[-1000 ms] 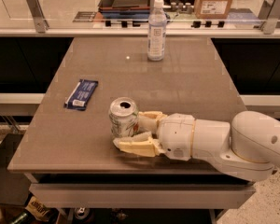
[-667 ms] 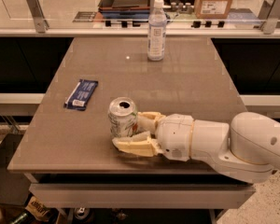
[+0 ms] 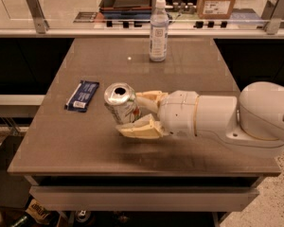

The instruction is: Knock 7up can over

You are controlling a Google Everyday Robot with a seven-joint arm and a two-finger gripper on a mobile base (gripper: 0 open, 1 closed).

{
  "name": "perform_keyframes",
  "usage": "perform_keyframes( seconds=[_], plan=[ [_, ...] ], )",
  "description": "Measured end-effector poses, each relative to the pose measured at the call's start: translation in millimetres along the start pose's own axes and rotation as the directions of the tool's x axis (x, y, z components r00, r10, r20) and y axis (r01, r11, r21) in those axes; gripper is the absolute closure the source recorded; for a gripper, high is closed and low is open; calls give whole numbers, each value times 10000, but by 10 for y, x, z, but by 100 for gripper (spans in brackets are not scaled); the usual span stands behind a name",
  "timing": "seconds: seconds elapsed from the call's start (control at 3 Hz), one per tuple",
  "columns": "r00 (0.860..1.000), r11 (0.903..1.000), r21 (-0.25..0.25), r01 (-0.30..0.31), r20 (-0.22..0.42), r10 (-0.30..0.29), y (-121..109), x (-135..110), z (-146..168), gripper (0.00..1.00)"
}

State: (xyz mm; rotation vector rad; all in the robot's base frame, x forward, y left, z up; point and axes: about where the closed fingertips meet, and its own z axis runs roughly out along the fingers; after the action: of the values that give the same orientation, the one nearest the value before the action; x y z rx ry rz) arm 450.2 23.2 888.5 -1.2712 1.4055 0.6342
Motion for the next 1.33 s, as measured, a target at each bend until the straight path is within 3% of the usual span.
perform_keyframes(
  seconds=[0.33,0.67,1.0,1.33],
  plan=[
    [9804,9834,-489,1750,-835,-1786,-75,-12,-31,100],
    [9245,9356,-1334,3268,-1606,-3458,-132,116,-130,100],
    [8677,8850,-1978,4214,-1960,-4569,-174,208,-208,100],
    [8048,8281,-2585,4973,-2191,-5517,-222,296,-282,100]
  ],
)
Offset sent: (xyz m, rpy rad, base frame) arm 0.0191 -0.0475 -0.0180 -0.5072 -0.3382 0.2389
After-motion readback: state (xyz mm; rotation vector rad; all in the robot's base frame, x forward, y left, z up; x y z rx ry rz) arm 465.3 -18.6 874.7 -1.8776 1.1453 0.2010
